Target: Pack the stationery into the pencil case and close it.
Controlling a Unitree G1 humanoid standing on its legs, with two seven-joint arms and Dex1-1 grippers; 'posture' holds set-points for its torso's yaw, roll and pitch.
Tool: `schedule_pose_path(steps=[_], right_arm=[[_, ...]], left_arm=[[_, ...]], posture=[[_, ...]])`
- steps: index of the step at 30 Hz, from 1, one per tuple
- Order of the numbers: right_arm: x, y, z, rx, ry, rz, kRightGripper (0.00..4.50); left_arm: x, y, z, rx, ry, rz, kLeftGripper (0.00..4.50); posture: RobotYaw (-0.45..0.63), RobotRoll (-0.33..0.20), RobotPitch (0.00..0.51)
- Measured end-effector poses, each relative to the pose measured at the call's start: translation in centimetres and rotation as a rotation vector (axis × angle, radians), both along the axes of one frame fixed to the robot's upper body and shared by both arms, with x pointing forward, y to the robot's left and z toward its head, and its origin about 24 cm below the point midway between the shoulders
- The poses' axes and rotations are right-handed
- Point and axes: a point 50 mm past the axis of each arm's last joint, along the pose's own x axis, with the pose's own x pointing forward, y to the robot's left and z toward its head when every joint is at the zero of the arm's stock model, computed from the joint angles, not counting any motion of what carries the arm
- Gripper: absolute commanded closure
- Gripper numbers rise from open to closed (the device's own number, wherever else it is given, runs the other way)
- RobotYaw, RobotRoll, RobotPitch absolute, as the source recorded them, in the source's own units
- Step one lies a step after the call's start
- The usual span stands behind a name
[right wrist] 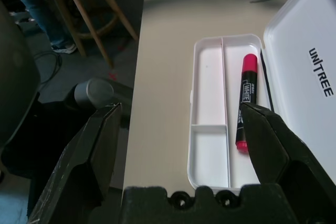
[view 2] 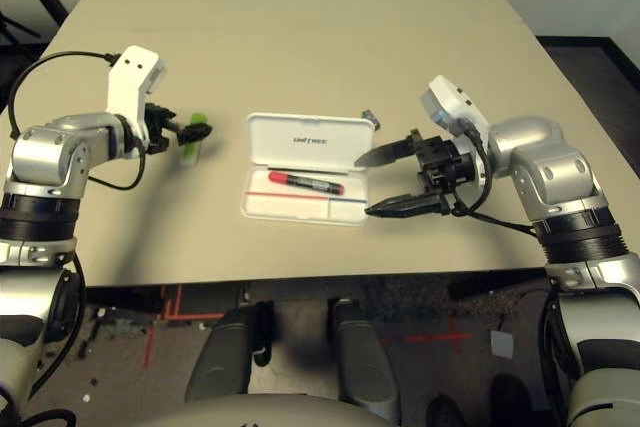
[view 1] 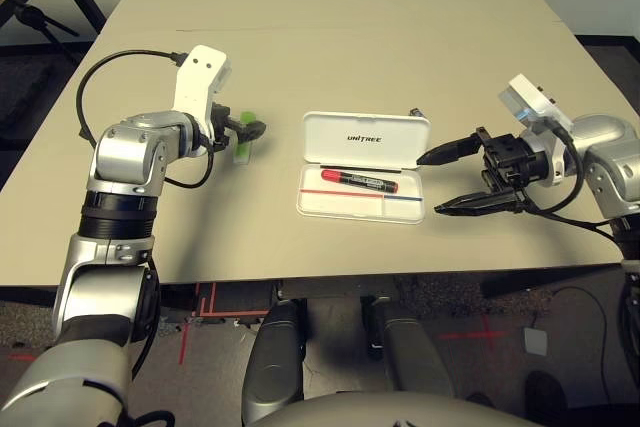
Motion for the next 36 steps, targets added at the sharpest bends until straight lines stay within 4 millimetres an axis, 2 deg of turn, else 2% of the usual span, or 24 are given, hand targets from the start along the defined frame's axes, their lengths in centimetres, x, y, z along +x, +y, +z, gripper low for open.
schedule_pose_path(steps=[5,13,16,23,24,36], right_arm=[[-0.4,-0.3,-0.5,0.028,0.032,0.002,0.04],[-0.6,-0.1,-0.9,0.043,0.049,0.004,0.04],[-0.6,-0.1,-0.6,0.051,0.035,-0.004,0.00],[-0.8,0.5,-0.4,0.059,0.033,-0.003,0.00],[-0.8,0.6,-0.4,0.059,0.032,-0.001,0.00],[-0.8,0.9,-0.3,0.070,0.033,-0.001,0.00]], left_arm=[[0.3,-0.2,-1.2,0.038,0.085,-0.003,0.00],[1.1,0.3,-1.6,0.074,0.139,0.015,0.00],[1.3,0.3,-1.8,0.086,0.155,0.012,0.66],[1.4,0.2,-1.9,0.087,0.169,-0.015,3.29],[1.4,0.2,-1.9,0.087,0.169,-0.015,3.43],[1.2,0.8,-1.7,0.091,0.178,-0.035,3.43]], posture=[[0.01,0.000,0.167],[-0.01,0.000,0.169],[-0.01,0.000,0.172],[-0.01,0.000,0.174],[-0.01,0.000,0.174],[0.02,0.000,0.167]])
